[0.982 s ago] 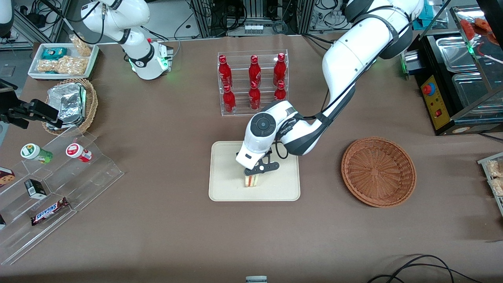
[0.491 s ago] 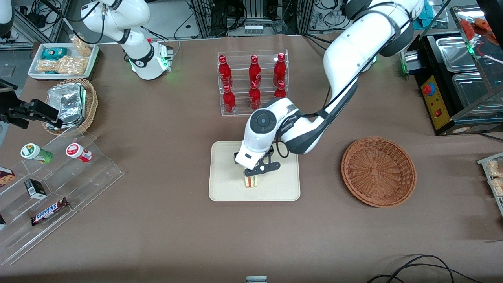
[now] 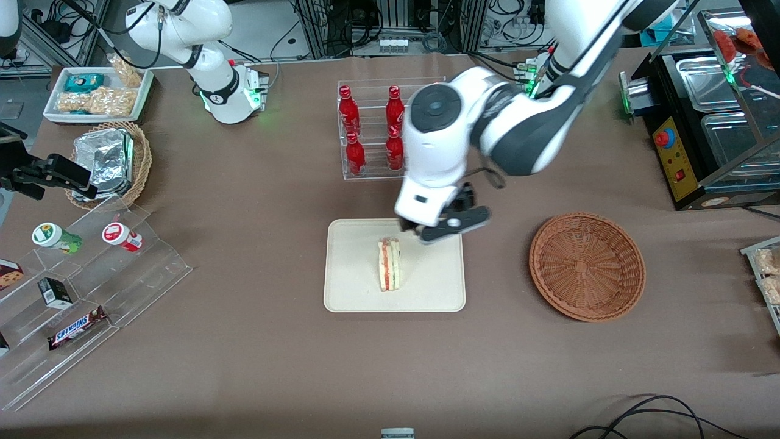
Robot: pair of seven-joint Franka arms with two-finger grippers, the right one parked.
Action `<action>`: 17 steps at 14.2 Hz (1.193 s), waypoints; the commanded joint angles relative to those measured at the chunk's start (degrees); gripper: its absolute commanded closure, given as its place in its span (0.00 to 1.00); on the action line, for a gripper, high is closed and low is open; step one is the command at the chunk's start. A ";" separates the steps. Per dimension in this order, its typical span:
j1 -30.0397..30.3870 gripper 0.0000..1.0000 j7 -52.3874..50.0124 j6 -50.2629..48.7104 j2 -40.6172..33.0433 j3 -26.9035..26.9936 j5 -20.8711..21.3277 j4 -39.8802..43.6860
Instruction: Place sandwich from basket to tray
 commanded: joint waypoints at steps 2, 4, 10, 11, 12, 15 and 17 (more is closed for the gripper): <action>7.97 0.00 1.77 -2.27 -3.88 -0.13 -3.82 -5.50; 11.84 0.00 5.35 -3.07 -6.25 -0.22 -4.36 -8.57; 21.52 0.00 18.36 -3.25 -15.30 -0.22 -10.16 -18.07; 22.83 0.00 20.38 -3.25 -16.70 -0.13 -10.34 -19.30; 23.80 0.00 23.01 -3.42 -18.02 0.22 -11.47 -20.18; 19.53 0.00 37.31 -6.76 -24.08 12.39 -18.49 -23.08; 14.61 0.00 45.42 -10.26 -26.90 21.28 -19.83 -23.53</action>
